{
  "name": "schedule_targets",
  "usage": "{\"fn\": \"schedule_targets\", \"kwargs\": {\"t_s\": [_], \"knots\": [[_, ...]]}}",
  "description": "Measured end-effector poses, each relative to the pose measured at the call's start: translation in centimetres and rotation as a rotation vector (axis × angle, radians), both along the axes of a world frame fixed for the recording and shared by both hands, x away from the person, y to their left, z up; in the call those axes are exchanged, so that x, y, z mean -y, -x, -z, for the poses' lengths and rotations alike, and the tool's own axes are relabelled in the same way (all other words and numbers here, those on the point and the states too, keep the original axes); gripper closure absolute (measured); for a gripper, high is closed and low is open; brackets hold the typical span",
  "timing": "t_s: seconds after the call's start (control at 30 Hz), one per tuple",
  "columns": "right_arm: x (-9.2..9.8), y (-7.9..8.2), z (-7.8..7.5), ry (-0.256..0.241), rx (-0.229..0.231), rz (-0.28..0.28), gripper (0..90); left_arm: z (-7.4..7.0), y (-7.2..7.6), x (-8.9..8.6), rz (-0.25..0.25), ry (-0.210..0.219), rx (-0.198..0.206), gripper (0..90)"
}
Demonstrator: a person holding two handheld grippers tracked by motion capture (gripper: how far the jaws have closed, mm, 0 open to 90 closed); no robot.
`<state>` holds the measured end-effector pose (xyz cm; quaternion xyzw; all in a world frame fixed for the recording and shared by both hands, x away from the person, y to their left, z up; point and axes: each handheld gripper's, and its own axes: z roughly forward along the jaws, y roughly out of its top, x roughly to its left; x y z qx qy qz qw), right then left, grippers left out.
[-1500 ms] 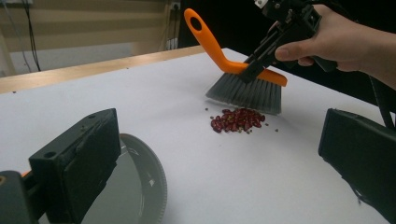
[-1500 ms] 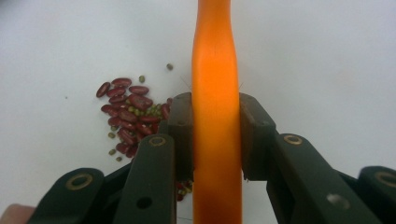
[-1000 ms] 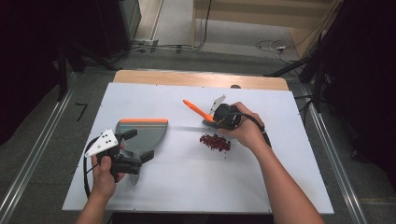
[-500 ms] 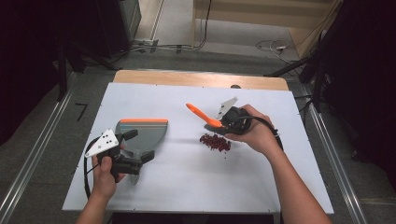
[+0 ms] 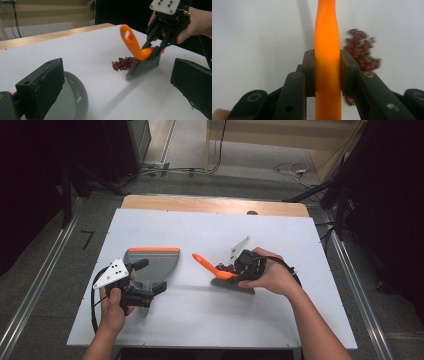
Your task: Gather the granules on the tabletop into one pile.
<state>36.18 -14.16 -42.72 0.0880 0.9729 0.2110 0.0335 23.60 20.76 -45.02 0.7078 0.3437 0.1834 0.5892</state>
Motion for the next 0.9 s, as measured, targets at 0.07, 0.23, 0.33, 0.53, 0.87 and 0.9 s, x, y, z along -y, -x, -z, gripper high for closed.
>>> {"fn": "schedule_targets", "kwargs": {"t_s": [0.07,0.23,0.33,0.53,0.87,0.9], "knots": [[0.0,-0.7,0.0,-0.008,0.029,0.018,69.0,0.1,-0.1,0.0,0.001,-0.007,-0.004,0.0],[0.4,-0.6,-0.8,-0.078,-0.013,0.031,69.0,0.2,-0.1,-0.1,-0.001,-0.002,-0.005,0.0],[1.2,-0.3,-1.5,-0.126,0.007,0.052,69.0,0.2,0.0,-0.2,-0.006,-0.002,-0.002,0.0],[4.3,0.7,-3.1,-0.26,0.016,0.17,69.0,0.1,0.0,-0.3,-0.014,-0.002,-0.002,0.0],[12.0,2.9,-2.2,-0.445,-0.002,0.453,69.0,0.1,0.0,-0.6,-0.035,-0.003,-0.003,0.0],[13.0,3.1,-1.8,-0.472,-0.015,0.484,69.0,0.1,0.0,-0.6,-0.037,-0.001,-0.005,0.0]]}}
